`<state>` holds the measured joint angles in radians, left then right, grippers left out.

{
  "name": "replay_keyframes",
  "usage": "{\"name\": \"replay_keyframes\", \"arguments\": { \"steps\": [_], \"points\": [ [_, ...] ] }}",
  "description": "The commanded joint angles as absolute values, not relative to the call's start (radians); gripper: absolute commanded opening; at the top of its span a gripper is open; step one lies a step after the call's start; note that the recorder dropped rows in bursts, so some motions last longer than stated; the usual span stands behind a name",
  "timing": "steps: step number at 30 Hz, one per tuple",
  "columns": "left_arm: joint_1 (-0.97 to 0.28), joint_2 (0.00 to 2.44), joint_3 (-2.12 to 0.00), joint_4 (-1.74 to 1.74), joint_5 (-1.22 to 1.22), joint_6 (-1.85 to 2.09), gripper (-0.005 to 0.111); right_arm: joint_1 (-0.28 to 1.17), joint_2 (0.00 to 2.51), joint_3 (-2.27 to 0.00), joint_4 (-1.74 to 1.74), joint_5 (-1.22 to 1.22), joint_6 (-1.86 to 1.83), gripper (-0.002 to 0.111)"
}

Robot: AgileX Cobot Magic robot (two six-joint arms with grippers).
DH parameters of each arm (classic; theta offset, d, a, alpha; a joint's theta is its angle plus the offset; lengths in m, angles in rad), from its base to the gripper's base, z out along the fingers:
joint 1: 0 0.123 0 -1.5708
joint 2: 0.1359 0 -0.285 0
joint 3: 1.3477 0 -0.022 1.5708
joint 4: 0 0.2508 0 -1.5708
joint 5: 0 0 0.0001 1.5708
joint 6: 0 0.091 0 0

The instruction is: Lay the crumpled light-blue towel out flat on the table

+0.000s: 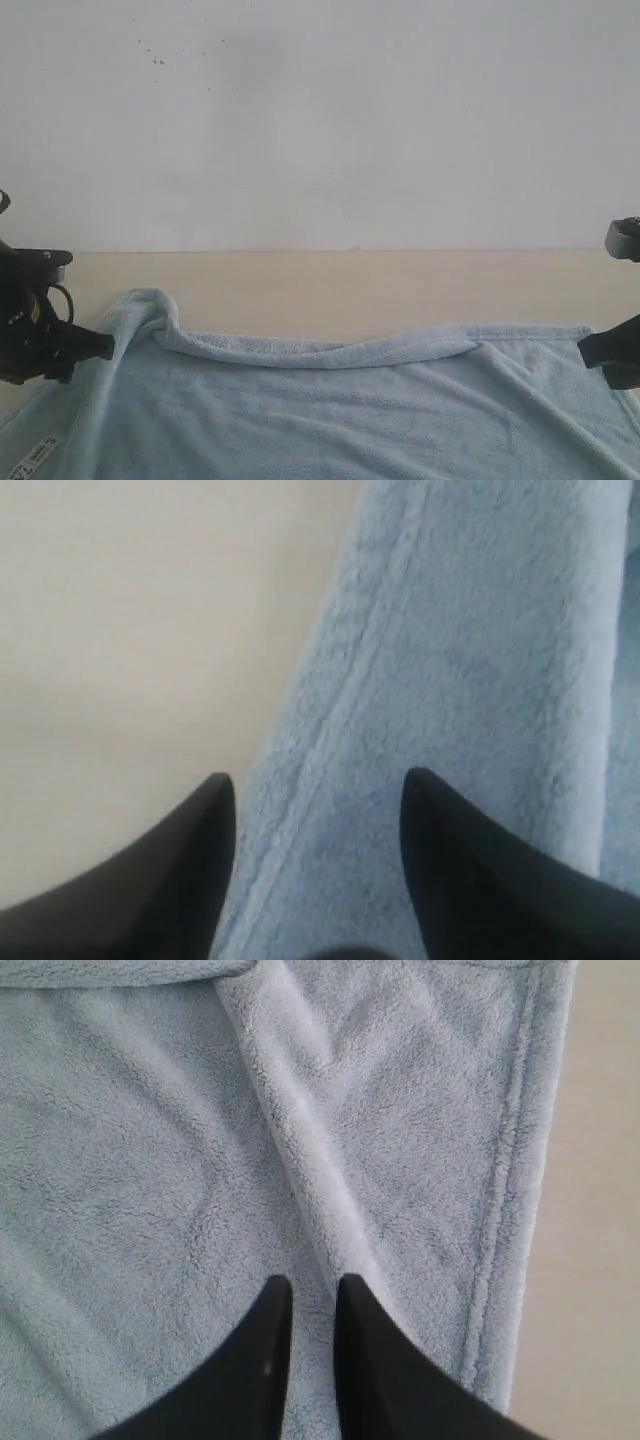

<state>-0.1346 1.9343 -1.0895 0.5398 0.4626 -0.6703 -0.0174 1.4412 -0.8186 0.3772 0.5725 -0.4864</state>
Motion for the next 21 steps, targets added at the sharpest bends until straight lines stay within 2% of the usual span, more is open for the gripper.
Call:
{"name": "replay_keyframes", "arguments": {
  "steps": [1, 3, 4, 5, 12, 21],
  "points": [
    [-0.140, 1.851, -0.984, 0.560, 0.460, -0.668, 0.044, -0.019, 1.441, -0.826, 0.410, 0.591, -0.512, 0.016],
    [-0.140, 1.795, -0.917, 0.577, 0.425, -0.668, 0.025, -0.019, 1.441, -0.826, 0.433, 0.594, -0.525, 0.016],
    [-0.140, 1.752, -0.871, 0.577, 0.389, -0.668, 0.010, -0.019, 1.441, -0.826, 0.460, 0.599, -0.543, 0.016],
    [-0.140, 1.728, -0.839, 0.575, 0.369, -0.668, 0.004, -0.019, 1.441, -0.826, 0.475, 0.607, -0.555, 0.016],
    [-0.140, 1.693, -0.680, 0.591, 0.361, -0.657, 0.004, -0.019, 1.441, -0.826, 0.555, 0.629, -0.616, 0.016],
    [-0.140, 1.733, -0.673, 0.612, 0.389, -0.657, 0.004, -0.019, 1.441, -0.826, 0.578, 0.651, -0.636, 0.016]
  ]
}}
